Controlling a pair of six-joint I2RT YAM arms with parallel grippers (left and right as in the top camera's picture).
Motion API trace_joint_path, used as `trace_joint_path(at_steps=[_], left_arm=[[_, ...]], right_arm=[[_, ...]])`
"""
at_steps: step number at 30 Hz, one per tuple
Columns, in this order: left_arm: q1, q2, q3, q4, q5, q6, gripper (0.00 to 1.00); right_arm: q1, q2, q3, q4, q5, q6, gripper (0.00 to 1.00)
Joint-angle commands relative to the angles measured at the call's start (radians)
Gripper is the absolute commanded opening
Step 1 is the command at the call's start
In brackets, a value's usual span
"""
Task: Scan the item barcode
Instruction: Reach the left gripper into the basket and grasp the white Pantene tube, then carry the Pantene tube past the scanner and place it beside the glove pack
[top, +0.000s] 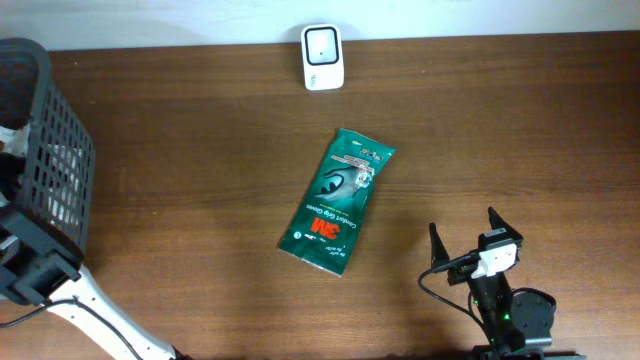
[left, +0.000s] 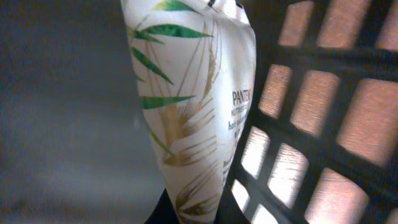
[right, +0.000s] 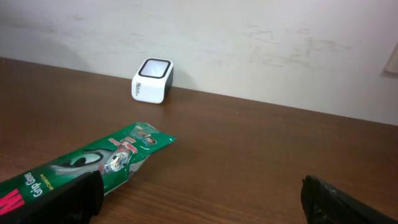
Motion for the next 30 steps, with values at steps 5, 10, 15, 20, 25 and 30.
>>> trace_joint_path(at_steps=[5, 10, 15, 20, 25, 30], left_arm=[[-0.002, -0.053, 0.732, -0.226, 0.041, -0.249, 0.0], [-0.048, -0.259, 0.74, -0.214, 0.066, -0.253, 0.0], [-0.236, -0.356, 0.74, -0.232, 0.068, -0.253, 0.0], [-0.526, -0.361, 0.62, -0.233, 0.056, -0.264, 0.0], [-0.691, -0.361, 0.263, -0.228, 0.053, -0.264, 0.0], [-0.783, -0.361, -0.039, -0.113, 0.053, -0.265, 0.0]], right_arm=[[-0.007, -0.006, -0.009, 0.001, -0.009, -0.003, 0.98], [-0.007, -0.006, -0.009, 0.001, -0.009, -0.003, 0.98], [-0.007, -0.006, -0.009, 0.001, -0.009, -0.003, 0.98], [-0.007, -0.006, -0.009, 0.001, -0.009, -0.003, 0.98], [-0.007, -0.006, -0.009, 0.001, -0.009, -0.003, 0.98], [-0.007, -0.006, -0.009, 0.001, -0.009, -0.003, 0.98]])
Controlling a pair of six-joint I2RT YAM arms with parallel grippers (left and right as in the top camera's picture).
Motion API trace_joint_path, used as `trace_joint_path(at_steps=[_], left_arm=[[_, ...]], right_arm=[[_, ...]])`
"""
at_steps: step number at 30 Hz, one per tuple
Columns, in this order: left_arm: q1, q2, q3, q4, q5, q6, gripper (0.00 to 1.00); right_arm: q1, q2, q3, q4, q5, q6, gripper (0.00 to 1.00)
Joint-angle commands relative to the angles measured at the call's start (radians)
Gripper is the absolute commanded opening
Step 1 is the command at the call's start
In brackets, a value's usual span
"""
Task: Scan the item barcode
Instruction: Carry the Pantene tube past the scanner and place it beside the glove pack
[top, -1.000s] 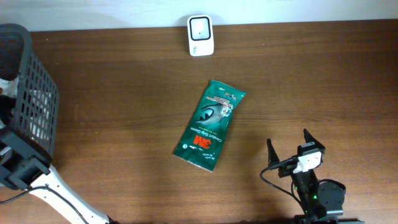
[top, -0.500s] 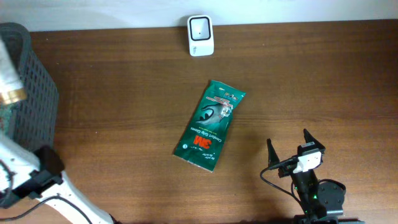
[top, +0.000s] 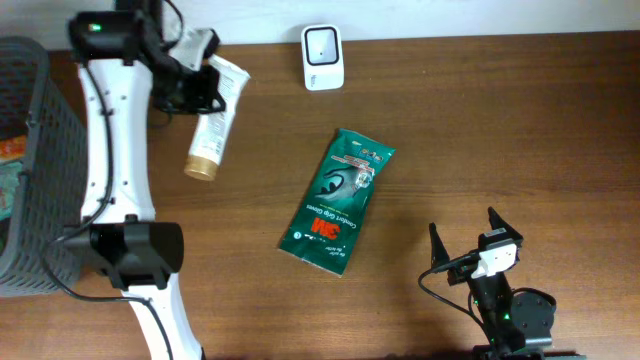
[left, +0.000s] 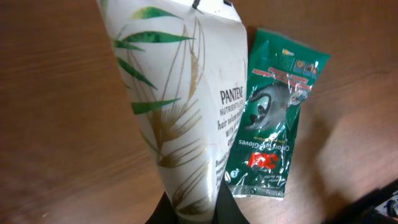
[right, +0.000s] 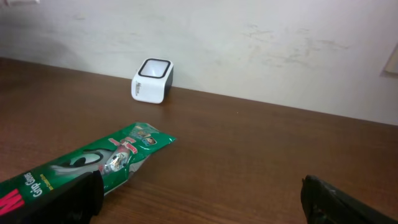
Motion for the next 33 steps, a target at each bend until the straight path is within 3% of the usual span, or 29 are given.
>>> trace_joint_path(at_steps=[1, 9, 19, 26, 28, 33], left_arm=[[-0.053, -0.027, -0.177, 0.117, 0.013, -0.016, 0.0], [-0.089, -0.027, -0.532, 0.344, 0.05, -0.084, 0.0], [-0.169, -0.027, -0.833, 0.608, 0.108, -0.184, 0.0], [-0.285, -0.027, -0.954, 0.805, 0.181, -0.612, 0.0], [-0.315, -0.027, -0.954, 0.833, 0.186, -0.672, 0.0], [-0.368, -0.027, -0.954, 0.879, 0.225, -0.687, 0.0]], right_arm=[[-0.007, -0.006, -0.009, 0.002, -0.009, -0.003, 0.98], [-0.007, -0.006, -0.009, 0.002, -0.009, -0.003, 0.98], [-0.007, -0.006, -0.009, 0.002, -0.009, -0.003, 0.98], [-0.007, -0.006, -0.009, 0.002, -0.009, -0.003, 0.98], [-0.007, -0.006, -0.009, 0.002, -0.009, -0.003, 0.98], [-0.007, -0.006, -0.009, 0.002, -0.009, -0.003, 0.98]])
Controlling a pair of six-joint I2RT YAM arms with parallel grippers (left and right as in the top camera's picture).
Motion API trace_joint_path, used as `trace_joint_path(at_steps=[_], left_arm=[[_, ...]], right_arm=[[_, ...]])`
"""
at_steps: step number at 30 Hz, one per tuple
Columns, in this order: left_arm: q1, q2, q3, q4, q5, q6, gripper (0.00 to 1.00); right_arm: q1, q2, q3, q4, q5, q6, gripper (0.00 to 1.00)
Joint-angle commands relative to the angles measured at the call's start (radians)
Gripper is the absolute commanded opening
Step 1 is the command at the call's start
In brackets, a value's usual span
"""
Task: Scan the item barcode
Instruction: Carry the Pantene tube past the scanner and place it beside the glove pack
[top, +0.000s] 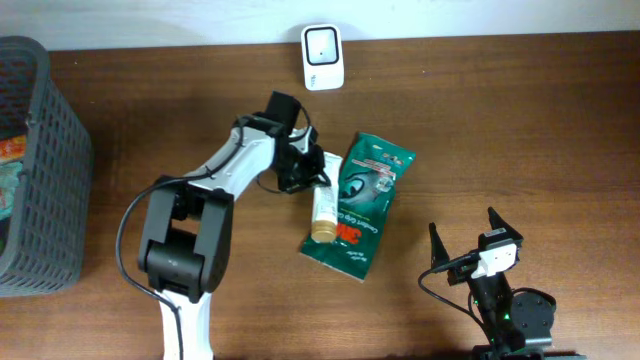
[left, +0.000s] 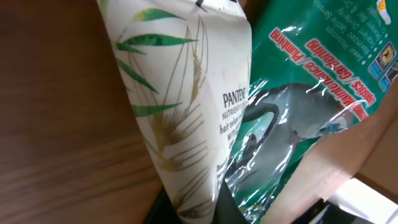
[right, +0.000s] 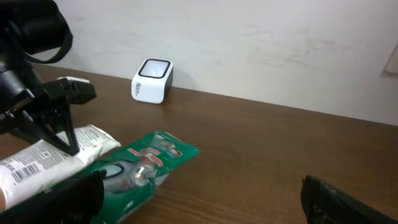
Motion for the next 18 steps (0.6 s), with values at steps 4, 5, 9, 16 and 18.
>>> trace_joint_path(at_steps=[4, 5, 9, 16, 18], left_arm=[[0.037, -0.011, -0.016, -0.015, 0.002, 0.084, 0.41], [0.05, -0.011, -0.016, -0.03, 0.006, 0.083, 0.5], [0.09, -0.043, 0.031, -0.098, -0.02, 0.147, 0.59], [0.105, -0.165, 0.531, -0.321, -0.315, 0.333, 0.76], [0.144, -0.187, 0.715, -0.416, -0.446, 0.402, 0.78]], right_arm=[[-0.007, -0.006, -0.009, 0.001, -0.009, -0.004, 0.98], [-0.007, -0.006, -0.009, 0.001, -0.009, -0.004, 0.98], [-0.007, -0.006, -0.009, 0.001, -0.009, -0.004, 0.98], [-0.007, -0.006, -0.009, 0.001, -0.009, -0.004, 0.98], [-0.007, -0.006, -0.009, 0.001, -0.009, -0.004, 0.98]])
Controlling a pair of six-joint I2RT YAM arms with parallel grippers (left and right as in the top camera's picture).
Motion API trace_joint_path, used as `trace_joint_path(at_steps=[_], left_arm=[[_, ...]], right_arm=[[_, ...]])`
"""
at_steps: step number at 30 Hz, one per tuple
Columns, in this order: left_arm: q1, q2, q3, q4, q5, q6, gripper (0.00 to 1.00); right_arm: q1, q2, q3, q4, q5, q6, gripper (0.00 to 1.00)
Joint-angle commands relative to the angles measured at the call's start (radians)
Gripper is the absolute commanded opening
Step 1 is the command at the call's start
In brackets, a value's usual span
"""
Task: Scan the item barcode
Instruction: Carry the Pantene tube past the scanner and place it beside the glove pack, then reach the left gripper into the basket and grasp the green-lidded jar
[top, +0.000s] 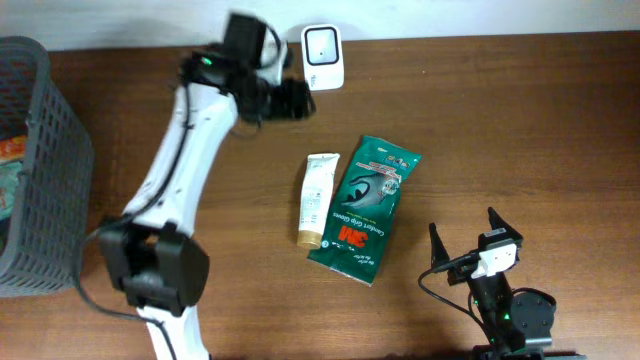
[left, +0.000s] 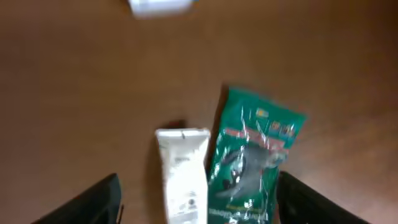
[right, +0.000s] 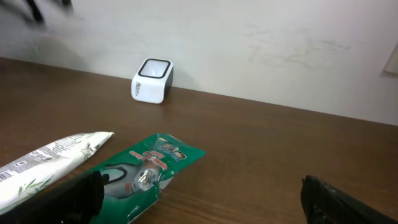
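A white Pantene tube (top: 318, 198) lies flat on the brown table, its gold cap toward the front. It lies beside the left edge of a green 3M glove packet (top: 365, 208). The white scanner (top: 322, 45) stands at the back edge. My left gripper (top: 292, 99) hangs open and empty above the table near the scanner. Its wrist view looks down on the tube (left: 183, 186), the packet (left: 255, 155) and the scanner (left: 161, 5). My right gripper (top: 465, 235) rests open at the front right, facing the packet (right: 140, 171), the tube (right: 50, 158) and the scanner (right: 152, 79).
A dark mesh basket (top: 55, 150) stands at the table's left edge with some items inside. The wall runs right behind the scanner.
My left gripper has let go of the tube, which now lies on the table left of the green packet. The gripper is open, higher up and further back near the scanner. The right arm is unchanged.
My left gripper was inside the basket, shut on the tube. Then it held the tube in the air over the back left of the table. Then it was low beside the green packet, which had shifted slightly right. Now the tube lies there, released.
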Motion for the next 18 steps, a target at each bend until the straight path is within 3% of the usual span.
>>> trace_joint_path(at_steps=[1, 3, 5, 10, 13, 18], left_arm=[[0.071, -0.073, 0.257, -0.113, -0.255, 0.144, 0.78], [0.164, -0.085, 0.437, -0.203, -0.497, 0.161, 0.9], [0.29, -0.087, 0.555, -0.255, -0.649, 0.16, 0.91], [0.623, -0.082, 0.58, -0.302, -0.62, 0.06, 0.84], [0.789, -0.074, 0.579, -0.375, -0.617, -0.096, 0.84], [0.972, 0.014, 0.579, -0.492, -0.616, -0.196, 0.8]], right_arm=[[-0.007, -0.006, -0.009, 0.001, -0.009, -0.004, 0.98], [-0.007, -0.006, -0.009, 0.001, -0.009, -0.004, 0.98], [-0.007, -0.006, -0.009, 0.001, -0.009, -0.004, 0.99], [-0.007, -0.006, -0.009, 0.001, -0.009, -0.004, 0.98], [-0.007, -0.006, -0.009, 0.001, -0.009, -0.004, 0.98], [-0.007, -0.006, -0.009, 0.001, -0.009, -0.004, 0.98]])
